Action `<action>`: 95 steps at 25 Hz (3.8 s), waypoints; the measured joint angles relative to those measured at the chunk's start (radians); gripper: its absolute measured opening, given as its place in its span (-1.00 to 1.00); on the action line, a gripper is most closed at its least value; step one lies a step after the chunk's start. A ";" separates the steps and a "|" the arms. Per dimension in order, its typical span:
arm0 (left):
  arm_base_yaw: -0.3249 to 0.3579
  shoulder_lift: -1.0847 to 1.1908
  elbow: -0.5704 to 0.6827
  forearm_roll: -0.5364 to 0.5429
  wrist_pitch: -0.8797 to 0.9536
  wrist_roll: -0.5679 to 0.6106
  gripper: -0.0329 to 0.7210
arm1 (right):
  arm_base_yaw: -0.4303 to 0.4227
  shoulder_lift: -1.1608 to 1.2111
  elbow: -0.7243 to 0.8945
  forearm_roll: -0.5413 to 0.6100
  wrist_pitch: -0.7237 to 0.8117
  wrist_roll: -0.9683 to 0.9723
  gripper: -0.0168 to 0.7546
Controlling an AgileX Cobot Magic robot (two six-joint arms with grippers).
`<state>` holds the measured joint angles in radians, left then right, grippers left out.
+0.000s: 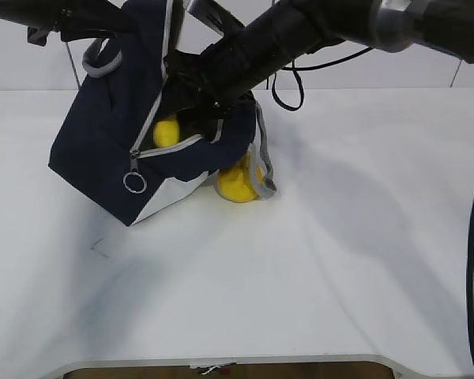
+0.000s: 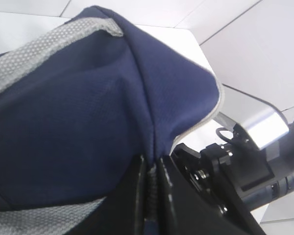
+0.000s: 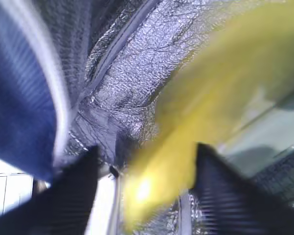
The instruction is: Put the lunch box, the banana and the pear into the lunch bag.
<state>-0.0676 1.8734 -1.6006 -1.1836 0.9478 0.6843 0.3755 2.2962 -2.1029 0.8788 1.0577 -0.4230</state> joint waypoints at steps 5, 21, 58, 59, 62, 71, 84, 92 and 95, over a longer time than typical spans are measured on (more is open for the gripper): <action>0.000 0.000 0.000 0.000 0.002 0.000 -0.88 | 0.000 0.000 0.000 0.003 0.007 -0.002 0.49; 0.048 0.000 0.000 -0.001 -0.011 0.000 -0.88 | -0.013 -0.020 -0.211 -0.414 0.178 0.126 0.55; 0.087 0.013 0.000 0.344 -0.099 -0.113 -0.88 | -0.015 -0.077 0.059 -0.650 0.187 0.289 0.50; 0.087 0.013 0.000 0.344 -0.099 -0.113 -0.88 | -0.015 -0.077 0.059 -0.637 0.182 0.284 0.50; 0.087 0.013 0.000 0.344 -0.099 -0.115 -0.88 | -0.015 -0.077 0.059 -0.593 0.147 0.264 0.50; 0.087 0.013 0.000 0.344 -0.088 -0.117 -0.88 | 0.002 -0.058 0.059 -0.563 0.040 0.197 0.50; 0.087 0.013 0.000 0.344 -0.085 -0.117 -0.88 | 0.002 -0.003 0.059 -0.607 -0.065 0.183 0.50; 0.087 0.013 0.000 0.345 -0.084 -0.117 -0.88 | 0.002 0.010 0.059 -0.607 -0.082 0.182 0.50; 0.087 0.013 0.000 0.345 -0.084 -0.117 -0.88 | 0.002 0.010 0.059 -0.607 -0.084 0.182 0.50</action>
<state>0.0196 1.8867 -1.6006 -0.8387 0.8641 0.5674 0.3780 2.3066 -2.0435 0.2715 0.9733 -0.2411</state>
